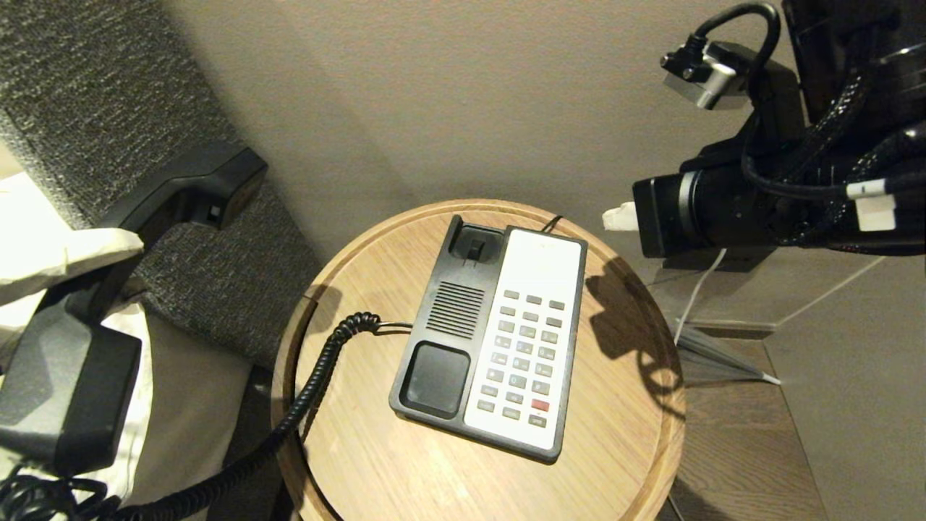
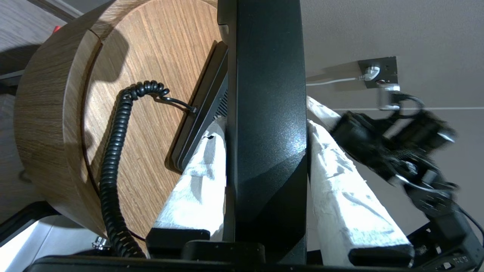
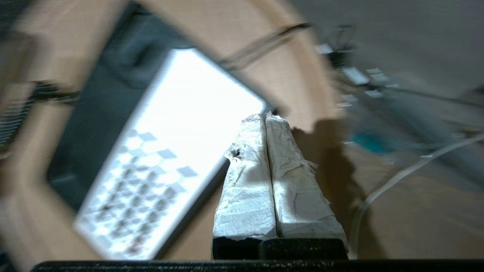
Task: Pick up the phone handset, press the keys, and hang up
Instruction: Dial the number
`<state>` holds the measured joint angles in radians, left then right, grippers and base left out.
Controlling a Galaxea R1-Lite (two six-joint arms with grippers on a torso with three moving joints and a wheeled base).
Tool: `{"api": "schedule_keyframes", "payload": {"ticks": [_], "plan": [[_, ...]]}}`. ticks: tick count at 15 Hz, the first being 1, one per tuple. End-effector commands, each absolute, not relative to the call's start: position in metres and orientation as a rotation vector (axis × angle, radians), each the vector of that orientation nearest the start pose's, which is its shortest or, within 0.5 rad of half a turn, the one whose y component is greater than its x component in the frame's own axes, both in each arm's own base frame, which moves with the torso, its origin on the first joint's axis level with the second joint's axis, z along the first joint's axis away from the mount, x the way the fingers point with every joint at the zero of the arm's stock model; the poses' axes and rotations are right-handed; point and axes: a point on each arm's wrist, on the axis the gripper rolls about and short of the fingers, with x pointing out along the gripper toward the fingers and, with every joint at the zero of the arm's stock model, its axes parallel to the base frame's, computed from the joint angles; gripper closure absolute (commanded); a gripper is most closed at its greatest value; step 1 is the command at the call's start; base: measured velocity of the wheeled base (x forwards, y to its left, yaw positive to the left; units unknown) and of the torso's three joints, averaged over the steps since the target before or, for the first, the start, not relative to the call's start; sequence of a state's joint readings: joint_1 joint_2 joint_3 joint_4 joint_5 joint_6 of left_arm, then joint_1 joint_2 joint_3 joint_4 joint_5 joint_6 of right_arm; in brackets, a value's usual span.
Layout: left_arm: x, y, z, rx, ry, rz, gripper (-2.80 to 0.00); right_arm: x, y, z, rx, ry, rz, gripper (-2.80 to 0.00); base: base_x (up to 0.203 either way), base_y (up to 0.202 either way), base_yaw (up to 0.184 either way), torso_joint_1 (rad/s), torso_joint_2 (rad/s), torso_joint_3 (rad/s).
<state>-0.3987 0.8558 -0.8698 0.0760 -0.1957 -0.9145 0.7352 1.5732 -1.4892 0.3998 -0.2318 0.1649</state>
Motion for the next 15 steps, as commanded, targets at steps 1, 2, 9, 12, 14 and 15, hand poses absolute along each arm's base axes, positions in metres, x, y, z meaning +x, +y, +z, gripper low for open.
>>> {"api": "schedule_keyframes", "payload": {"ticks": [1,2,9,12,14,15], "plan": [[0.071,-0.035,0.298,-0.885,0.334,-0.523,0.00,0.180,0.178,0.329,-0.057,0.499,0.499,0.00,0.000,0.000,0.000,0.000,0.00,0.000],[0.071,-0.035,0.298,-0.885,0.334,-0.522,0.00,0.172,0.178,0.330,-0.011,0.527,0.502,0.00,0.000,0.000,0.000,0.000,0.00,0.000],[0.070,-0.034,0.297,-0.885,0.334,-0.525,0.00,0.171,0.192,0.281,0.044,0.751,0.443,0.00,0.000,0.000,0.000,0.000,0.00,0.000],[0.070,-0.034,0.296,-0.884,0.338,-0.525,0.00,0.160,0.208,0.275,0.027,0.778,0.499,0.00,0.000,0.000,0.000,0.000,0.00,0.000],[0.070,-0.035,0.293,-0.884,0.347,-0.523,0.00,0.152,0.214,0.275,0.040,0.797,0.543,0.00,0.000,0.000,0.000,0.000,0.00,0.000],[0.071,-0.035,0.293,-0.884,0.349,-0.523,0.00,0.149,0.216,0.274,0.043,0.803,0.552,0.00,0.000,0.000,0.000,0.000,0.00,0.000]]}}
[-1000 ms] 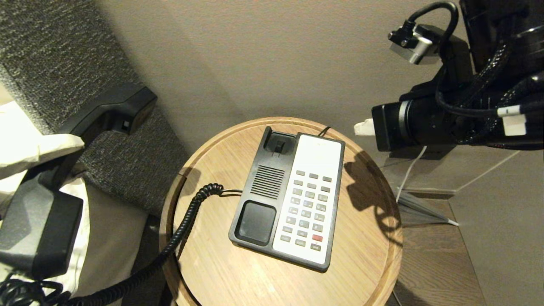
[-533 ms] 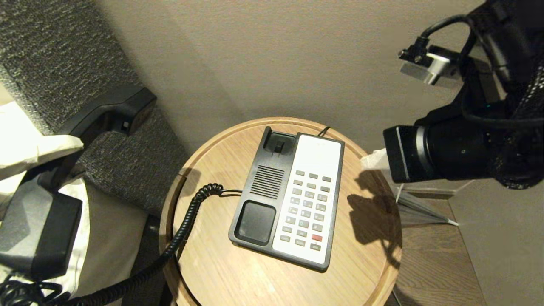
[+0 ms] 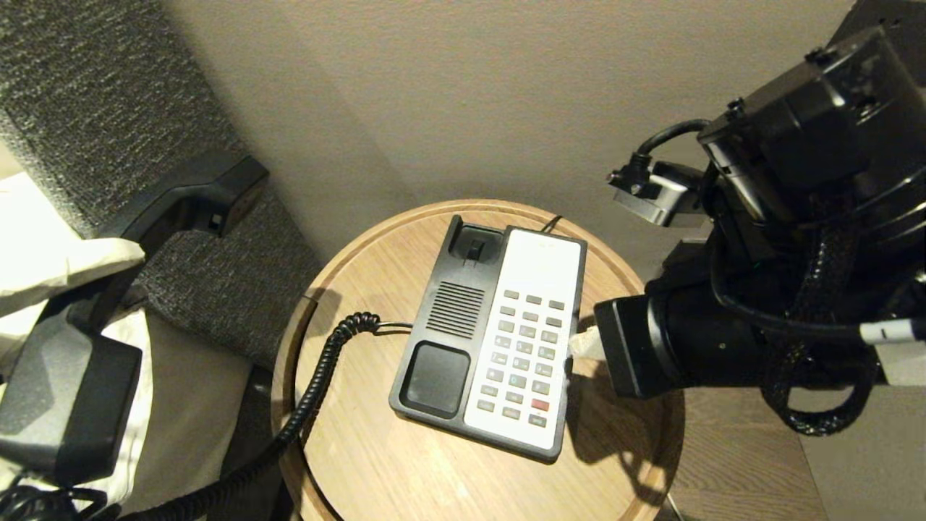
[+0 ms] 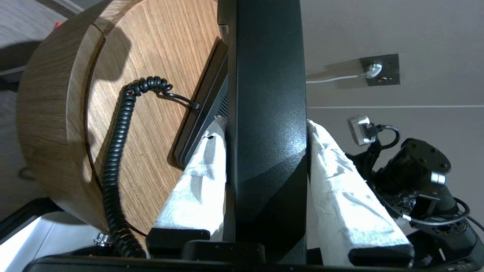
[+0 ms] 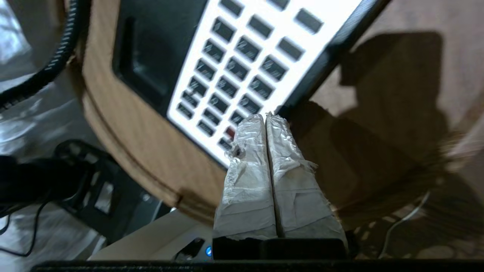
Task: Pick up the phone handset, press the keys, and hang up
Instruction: Dial the number
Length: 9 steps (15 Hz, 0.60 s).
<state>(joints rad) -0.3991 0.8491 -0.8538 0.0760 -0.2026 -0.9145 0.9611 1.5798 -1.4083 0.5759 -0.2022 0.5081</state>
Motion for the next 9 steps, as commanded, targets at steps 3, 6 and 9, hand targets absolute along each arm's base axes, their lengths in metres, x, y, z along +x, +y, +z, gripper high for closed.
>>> {"api": "schedule_keyframes", "payload": {"ticks": [3,6,9], "plan": [[0.071,-0.035,0.293,-0.883,0.351,-0.524,0.00,0.150,0.220,0.269,0.047,0.818,0.536,0.00,0.000,0.000,0.000,0.000,0.00,0.000],[0.071,-0.035,0.292,-0.883,0.352,-0.521,0.00,0.154,0.226,0.264,0.040,0.818,0.527,0.00,0.000,0.000,0.000,0.000,0.00,0.000],[0.071,-0.035,0.292,-0.883,0.354,-0.522,0.00,0.160,0.234,0.258,0.052,0.784,0.518,0.00,0.000,0.000,0.000,0.000,0.00,0.000]]}}
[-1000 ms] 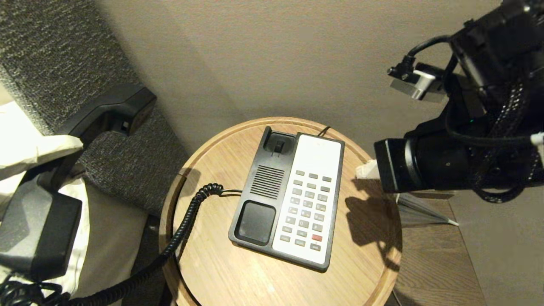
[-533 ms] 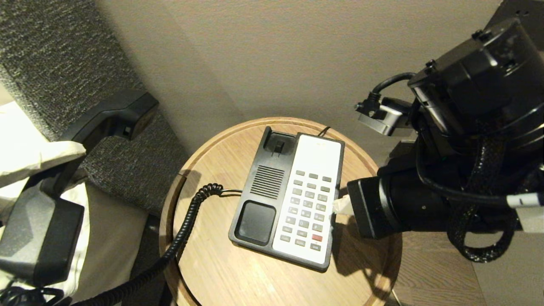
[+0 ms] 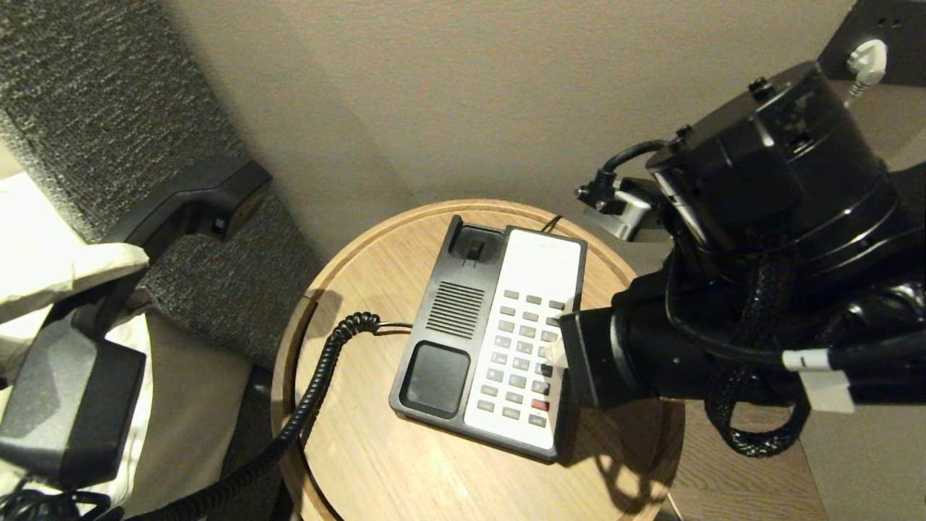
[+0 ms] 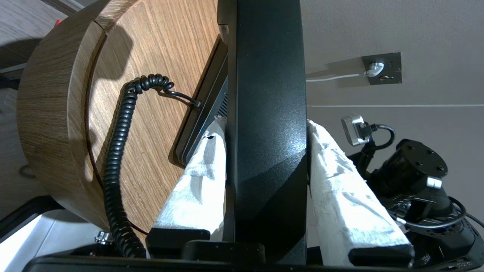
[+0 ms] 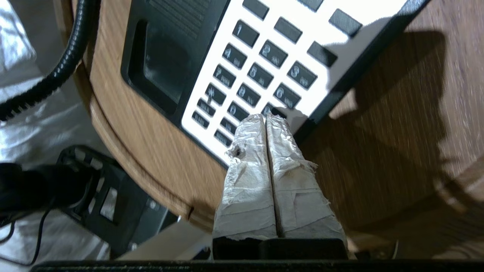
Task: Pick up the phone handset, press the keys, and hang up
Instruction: Dial the number
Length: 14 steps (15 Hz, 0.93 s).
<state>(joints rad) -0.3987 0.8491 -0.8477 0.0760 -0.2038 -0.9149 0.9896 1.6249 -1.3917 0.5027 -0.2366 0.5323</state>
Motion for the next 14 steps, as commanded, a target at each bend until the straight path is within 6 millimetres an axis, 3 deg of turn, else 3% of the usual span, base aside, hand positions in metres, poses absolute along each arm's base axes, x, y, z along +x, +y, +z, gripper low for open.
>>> {"api": "schedule_keyframes", "payload": {"ticks": [1,14], "plan": [[0.071,-0.035,0.292,-0.883,0.354,-0.522,0.00,0.160,0.234,0.258,0.051,0.781,0.519,0.00,0.000,0.000,0.000,0.000,0.00,0.000],[0.072,-0.035,0.289,-0.882,0.361,-0.519,0.00,0.173,0.227,0.258,0.058,0.757,0.448,0.00,0.000,0.000,0.000,0.000,0.00,0.000]]}}
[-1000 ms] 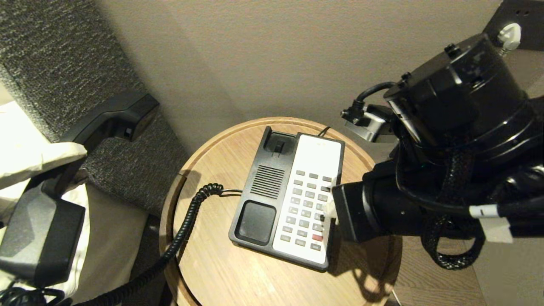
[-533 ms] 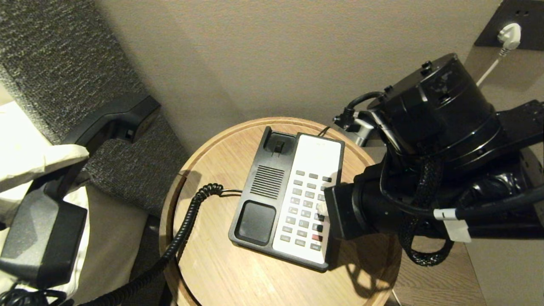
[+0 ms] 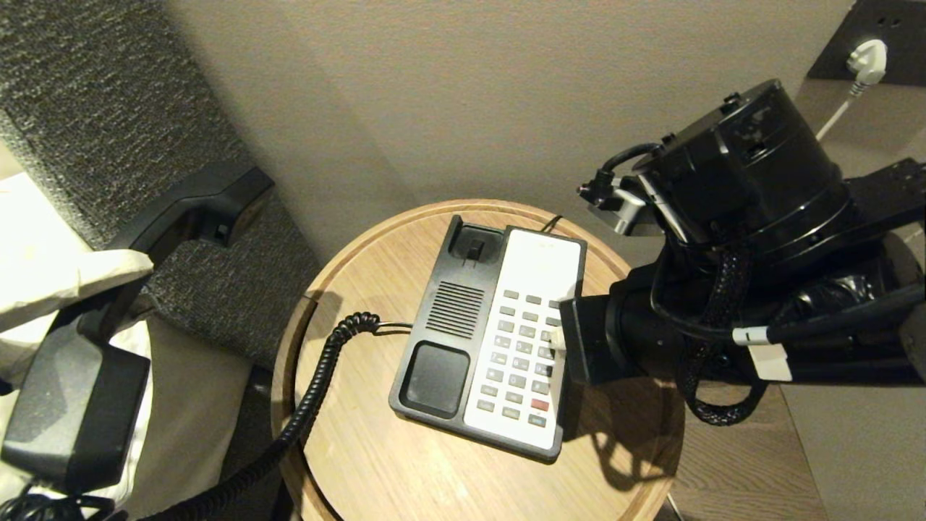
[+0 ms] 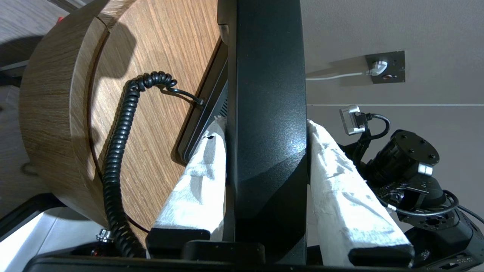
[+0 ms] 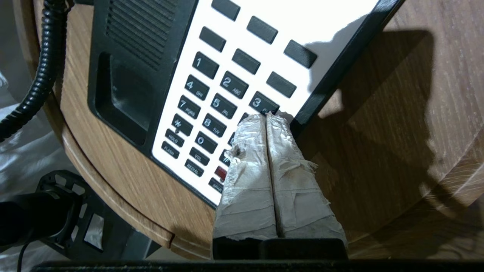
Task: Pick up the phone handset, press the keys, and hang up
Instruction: Dial the number
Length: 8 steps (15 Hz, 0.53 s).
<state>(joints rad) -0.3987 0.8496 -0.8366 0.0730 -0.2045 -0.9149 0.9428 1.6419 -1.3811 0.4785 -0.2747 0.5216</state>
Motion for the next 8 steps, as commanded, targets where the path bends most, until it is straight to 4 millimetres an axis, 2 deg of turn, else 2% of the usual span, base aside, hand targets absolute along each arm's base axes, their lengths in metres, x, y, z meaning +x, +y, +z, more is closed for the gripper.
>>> {"api": "schedule_keyframes", "payload": {"ticks": [1,8], "plan": [[0.0716,-0.0351,0.2898,-0.882,0.359,-0.519,0.00,0.1731,0.2275,0.2584,0.059,0.756,0.449,0.00,0.000,0.000,0.000,0.000,0.00,0.000],[0.0714,-0.0351,0.2891,-0.882,0.361,-0.519,0.00,0.1781,0.2344,0.2553,0.067,0.731,0.462,0.00,0.000,0.000,0.000,0.000,0.00,0.000]]}}
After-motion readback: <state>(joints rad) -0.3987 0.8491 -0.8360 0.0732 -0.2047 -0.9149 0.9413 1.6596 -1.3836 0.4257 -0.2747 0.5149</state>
